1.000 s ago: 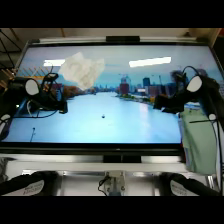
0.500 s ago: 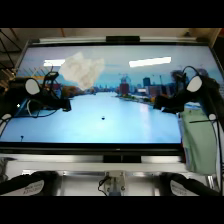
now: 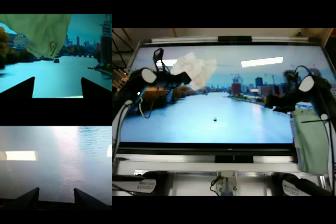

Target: Fold the shirts.

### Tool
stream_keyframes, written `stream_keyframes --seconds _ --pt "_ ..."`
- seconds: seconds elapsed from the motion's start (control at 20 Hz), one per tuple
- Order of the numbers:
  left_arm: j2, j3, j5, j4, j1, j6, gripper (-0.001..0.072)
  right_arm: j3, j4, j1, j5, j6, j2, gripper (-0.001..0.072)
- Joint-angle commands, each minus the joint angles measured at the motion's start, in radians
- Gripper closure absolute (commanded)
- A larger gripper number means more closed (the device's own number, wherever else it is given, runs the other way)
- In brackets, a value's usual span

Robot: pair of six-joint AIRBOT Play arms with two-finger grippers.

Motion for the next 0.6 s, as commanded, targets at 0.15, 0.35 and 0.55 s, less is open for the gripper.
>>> stream_keyframes --seconds 0.15,0.35,0.55 --pt "-0.452 0.440 -0.190 -0.021 0.030 -0.042 -0.0002 0.001 0.031 0.001 0.001 0.000 0.000 0.0165" --pt "-0.535 0.498 -0.163 -0.021 0.016 -0.067 0.0032 0.001 0.031 0.001 0.002 0.001 0.000 0.0165" --pt "-0.507 0.499 -0.166 -0.072 0.019 -0.063 0.0675 0.001 0.030 0.001 -0.014 -0.008 0.000 0.0165"
